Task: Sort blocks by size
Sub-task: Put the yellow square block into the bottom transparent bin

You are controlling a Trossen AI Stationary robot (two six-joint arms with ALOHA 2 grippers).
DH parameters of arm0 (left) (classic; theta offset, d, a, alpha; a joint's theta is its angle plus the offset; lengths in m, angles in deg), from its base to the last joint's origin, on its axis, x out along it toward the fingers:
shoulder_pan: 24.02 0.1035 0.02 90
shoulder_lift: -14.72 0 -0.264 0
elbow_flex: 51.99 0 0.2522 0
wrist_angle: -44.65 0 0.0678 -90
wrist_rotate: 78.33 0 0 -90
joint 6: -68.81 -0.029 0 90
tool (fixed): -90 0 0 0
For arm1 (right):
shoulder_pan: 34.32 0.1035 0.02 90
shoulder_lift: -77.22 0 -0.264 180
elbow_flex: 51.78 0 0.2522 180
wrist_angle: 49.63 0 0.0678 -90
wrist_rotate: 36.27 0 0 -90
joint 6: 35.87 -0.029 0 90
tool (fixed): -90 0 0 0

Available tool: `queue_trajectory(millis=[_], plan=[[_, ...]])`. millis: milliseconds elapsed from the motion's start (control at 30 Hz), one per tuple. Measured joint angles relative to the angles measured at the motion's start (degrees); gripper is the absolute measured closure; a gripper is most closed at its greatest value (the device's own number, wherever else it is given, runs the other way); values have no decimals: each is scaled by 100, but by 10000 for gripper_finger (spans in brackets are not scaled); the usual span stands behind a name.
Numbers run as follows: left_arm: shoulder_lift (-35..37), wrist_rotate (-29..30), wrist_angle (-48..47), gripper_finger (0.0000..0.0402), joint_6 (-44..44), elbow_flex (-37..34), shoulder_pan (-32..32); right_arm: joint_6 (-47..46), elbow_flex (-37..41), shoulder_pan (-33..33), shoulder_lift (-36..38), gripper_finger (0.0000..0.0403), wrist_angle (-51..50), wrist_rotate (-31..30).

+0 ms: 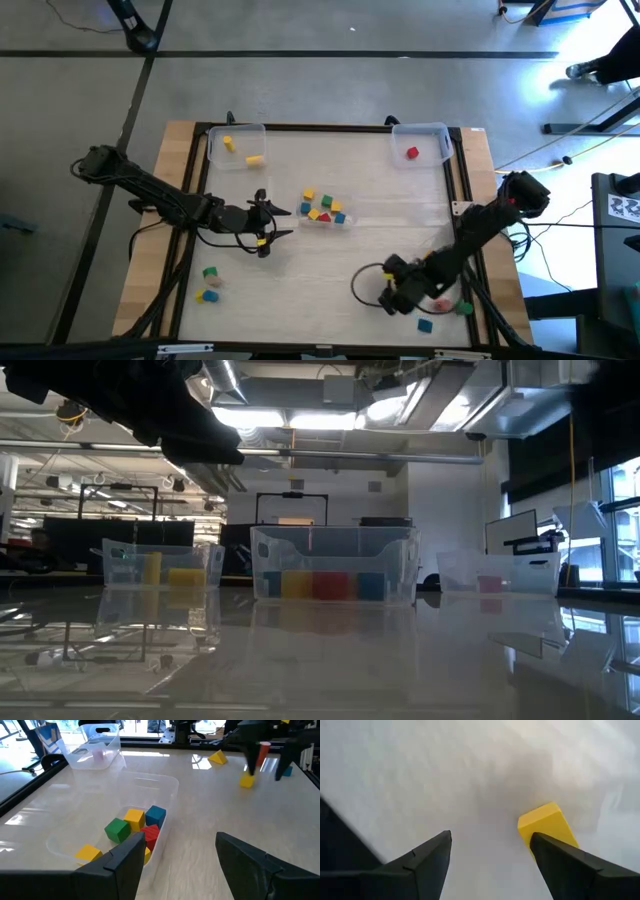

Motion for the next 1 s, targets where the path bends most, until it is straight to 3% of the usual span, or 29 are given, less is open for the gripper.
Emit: queue_trajectory(millis=[233, 400, 533, 833, 1000], plan=[[1, 0, -1, 172, 0, 0, -1, 1855, -149, -471, 158, 120, -93, -340], [1, 1, -23, 172, 31, 0, -2, 2342, -462, -236, 392, 120, -784, -1042], [0, 0, -24, 172, 31, 0, -2, 2883, -361, 25, 387, 120, -781, -1650], [0, 2, -19, 172, 44, 0, -2, 3087, 172, -81, 326, 120, -613, -1682], [0, 0, -21, 172, 48, 0, -2, 3411, 495, -161, 328, 120, -24, -1615]])
